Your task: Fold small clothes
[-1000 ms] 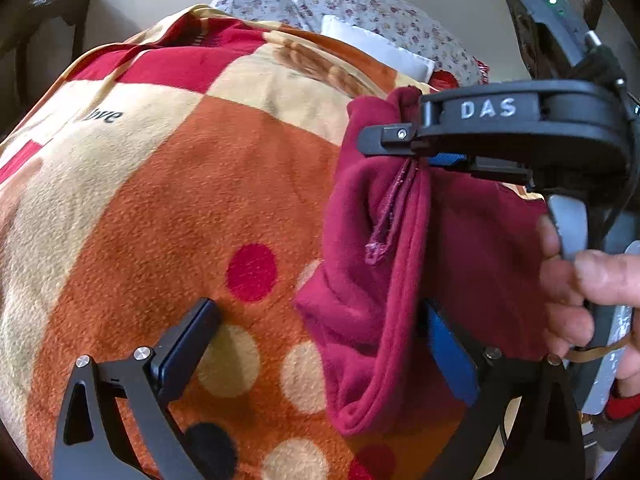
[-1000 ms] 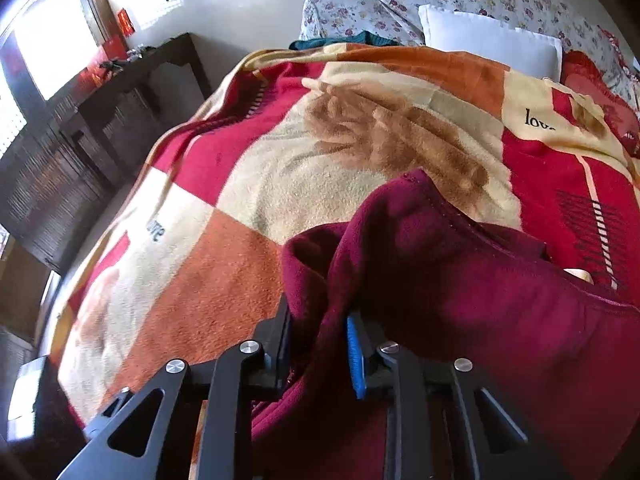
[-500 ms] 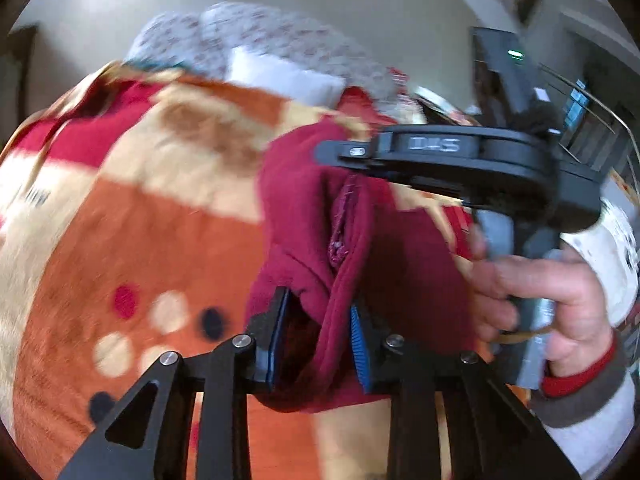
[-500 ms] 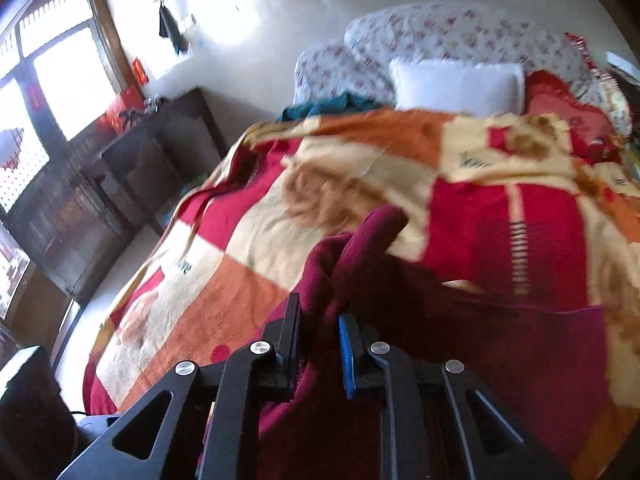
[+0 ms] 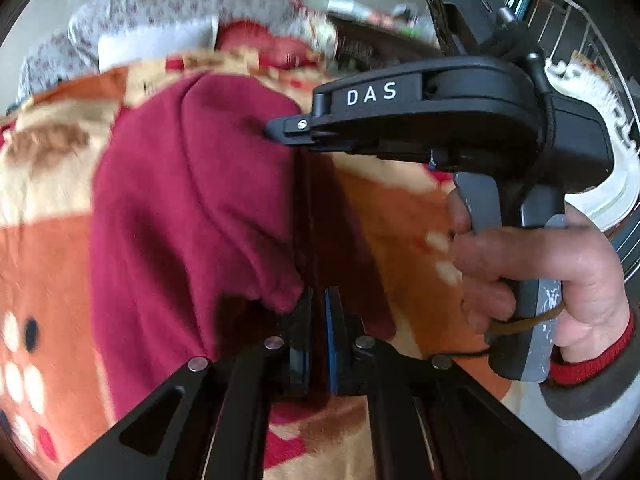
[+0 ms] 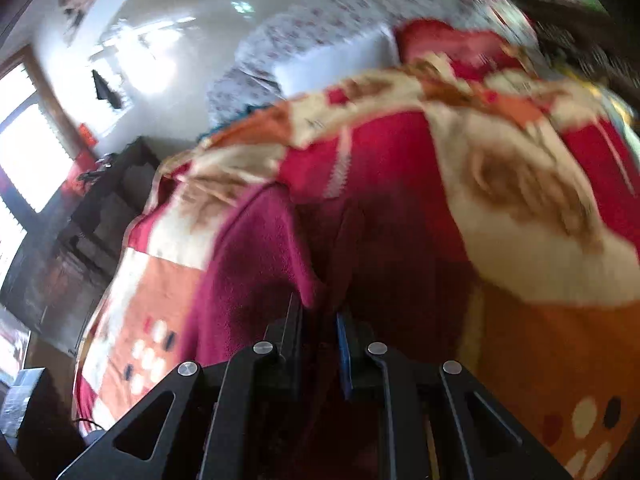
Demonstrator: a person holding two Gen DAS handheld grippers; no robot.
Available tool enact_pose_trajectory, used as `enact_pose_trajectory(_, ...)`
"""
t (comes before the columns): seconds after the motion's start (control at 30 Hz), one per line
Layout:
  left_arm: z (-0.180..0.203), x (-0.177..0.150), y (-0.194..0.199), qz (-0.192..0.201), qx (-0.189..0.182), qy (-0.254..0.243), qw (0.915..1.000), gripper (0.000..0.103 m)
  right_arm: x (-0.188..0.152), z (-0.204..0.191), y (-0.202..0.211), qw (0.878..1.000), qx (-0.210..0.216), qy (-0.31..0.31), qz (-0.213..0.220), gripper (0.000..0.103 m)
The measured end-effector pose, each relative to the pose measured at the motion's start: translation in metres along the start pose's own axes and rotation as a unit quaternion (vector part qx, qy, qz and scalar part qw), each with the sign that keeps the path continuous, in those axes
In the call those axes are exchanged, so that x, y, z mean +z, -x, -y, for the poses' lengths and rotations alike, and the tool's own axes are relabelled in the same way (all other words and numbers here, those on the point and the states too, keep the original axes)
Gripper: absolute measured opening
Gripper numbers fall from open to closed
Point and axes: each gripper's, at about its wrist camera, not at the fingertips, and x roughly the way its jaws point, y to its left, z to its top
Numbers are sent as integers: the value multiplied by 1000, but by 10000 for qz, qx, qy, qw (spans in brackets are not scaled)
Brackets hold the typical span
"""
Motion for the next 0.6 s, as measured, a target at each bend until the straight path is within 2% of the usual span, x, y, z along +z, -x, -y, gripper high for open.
enact_pose_trajectory(0.07,-1,-8,2,-96,-39,-28,9999,6,-6,14,-7,9998,66,-190,-48,16)
enact_pose_trajectory(0.2,-9,-21,39,97,-70,-148,9998,8,-6,27,-3,9979,409,-503,69,17)
enact_pose_trajectory(0.27,-20,-23,58,239,18,-71,9997,26,-8,28,4,9963,587,-597,210,24)
enact_pose_trajectory(0.3,-24,-22,63,353,160,-35,9992,43,-9,30,7,9947,681,-718,273,31)
enact_pose_trajectory(0.33,-34,-24,72,534,423,-40,9977,48,-10,31,10,9934,737,-816,336,48)
enact_pose_trajectory(0.37,-41,-25,76,619,618,-60,9961,48,-11,34,13,9917,804,-916,417,62)
enact_pose_trajectory(0.4,-45,-26,80,674,852,-68,9941,48,-12,36,16,9890,907,-1040,529,65)
enact_pose_trajectory(0.43,-51,-27,80,680,979,-33,9929,48,-13,36,18,9876,960,-1100,574,67)
enact_pose_trajectory(0.57,-72,-28,65,413,655,324,9965,48,-8,25,4,9900,931,-985,387,67)
enact_pose_trajectory(0.6,-70,-27,59,353,681,327,9965,48,-6,19,-3,9910,923,-921,286,67)
